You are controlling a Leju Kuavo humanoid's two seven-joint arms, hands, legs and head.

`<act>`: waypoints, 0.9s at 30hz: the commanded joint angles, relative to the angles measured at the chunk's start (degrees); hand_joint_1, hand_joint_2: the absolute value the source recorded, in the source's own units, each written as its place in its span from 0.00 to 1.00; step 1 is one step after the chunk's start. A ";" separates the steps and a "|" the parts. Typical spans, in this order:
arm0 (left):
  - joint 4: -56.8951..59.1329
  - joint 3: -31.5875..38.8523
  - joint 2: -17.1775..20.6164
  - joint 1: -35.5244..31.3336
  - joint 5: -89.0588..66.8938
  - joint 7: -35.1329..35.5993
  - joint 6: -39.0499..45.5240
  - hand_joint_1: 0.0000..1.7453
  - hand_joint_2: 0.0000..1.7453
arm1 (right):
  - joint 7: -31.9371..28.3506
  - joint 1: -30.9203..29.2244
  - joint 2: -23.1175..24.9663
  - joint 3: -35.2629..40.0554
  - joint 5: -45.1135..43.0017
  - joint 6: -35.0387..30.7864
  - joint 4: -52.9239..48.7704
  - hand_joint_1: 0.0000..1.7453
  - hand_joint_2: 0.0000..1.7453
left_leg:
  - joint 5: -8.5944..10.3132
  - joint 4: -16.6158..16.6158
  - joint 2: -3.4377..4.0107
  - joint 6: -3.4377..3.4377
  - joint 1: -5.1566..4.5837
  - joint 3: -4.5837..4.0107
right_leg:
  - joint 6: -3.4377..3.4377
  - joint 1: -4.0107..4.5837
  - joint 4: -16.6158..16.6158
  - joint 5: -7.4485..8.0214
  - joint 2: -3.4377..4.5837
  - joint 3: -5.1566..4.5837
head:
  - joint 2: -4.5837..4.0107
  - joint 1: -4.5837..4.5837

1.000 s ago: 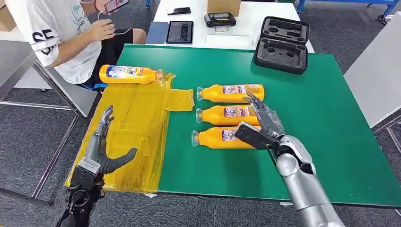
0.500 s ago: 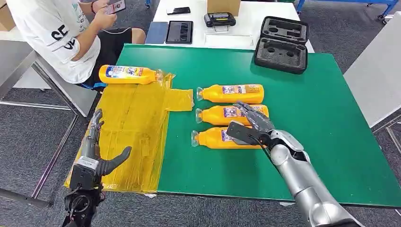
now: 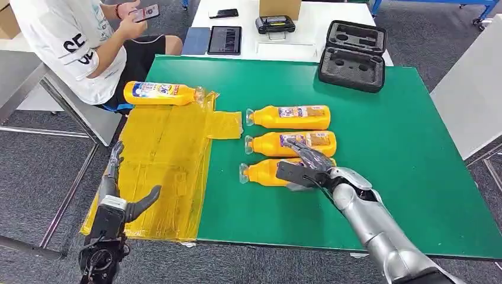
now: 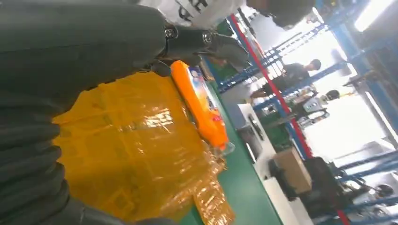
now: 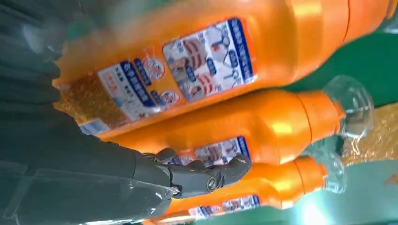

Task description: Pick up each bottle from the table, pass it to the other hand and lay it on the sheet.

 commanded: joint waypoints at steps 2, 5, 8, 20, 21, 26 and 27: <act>2.76 2.23 0.49 0.19 0.63 0.97 -0.80 0.00 1.00 | 3.29 0.17 -4.59 4.75 -1.58 1.80 -2.78 0.00 1.00 | -0.12 -0.04 0.00 -0.05 0.01 0.31 | -0.07 0.02 -0.04 -0.12 0.00 0.31 | 0.00 0.00; 3.29 2.08 0.56 0.16 1.18 0.90 -1.62 0.00 1.00 | 3.54 0.15 -5.93 4.42 -2.45 2.22 -2.52 0.00 1.00 | -0.06 -0.04 -0.06 -0.04 -0.01 0.19 | -0.05 -0.01 -0.04 -0.08 -0.06 0.21 | 0.00 0.02; 3.29 2.08 0.56 0.16 1.18 0.90 -1.62 0.00 1.00 | 3.54 0.15 -5.93 4.42 -2.45 2.22 -2.52 0.00 1.00 | -0.06 -0.04 -0.06 -0.04 -0.01 0.19 | -0.05 -0.01 -0.04 -0.08 -0.06 0.21 | 0.00 0.02; 4.60 2.05 0.92 -0.03 2.26 0.86 -2.45 0.00 1.00 | 4.35 0.50 -8.45 3.61 -3.65 2.18 -2.46 0.00 1.00 | -0.19 -0.04 0.07 -0.10 0.01 0.46 | -0.13 0.03 -0.05 -0.16 0.08 0.43 | 0.00 0.00; 4.60 2.07 0.89 -0.01 2.24 0.94 -2.44 0.00 1.00 | 4.37 0.41 -8.83 3.68 -3.91 2.59 -2.44 0.00 1.00 | -0.16 -0.04 0.04 -0.08 0.00 0.41 | -0.10 0.01 -0.05 -0.14 0.05 0.39 | 0.00 0.00; 5.01 2.25 0.66 -0.08 2.26 1.06 -2.38 0.00 1.00 | 4.26 -0.23 -9.00 4.28 -4.34 3.30 -0.84 0.00 1.00 | -0.08 -0.04 0.02 -0.05 -0.02 0.25 | -0.06 -0.01 -0.05 -0.07 0.03 0.24 | 0.00 0.02; 5.62 2.30 0.51 -0.53 2.37 1.06 -2.55 0.00 1.00 | 4.28 -0.53 -8.96 4.98 -4.12 3.59 0.12 0.00 1.00 | -0.14 -0.04 0.04 -0.07 -0.02 0.38 | -0.09 -0.01 -0.05 -0.12 0.05 0.37 | 0.00 0.00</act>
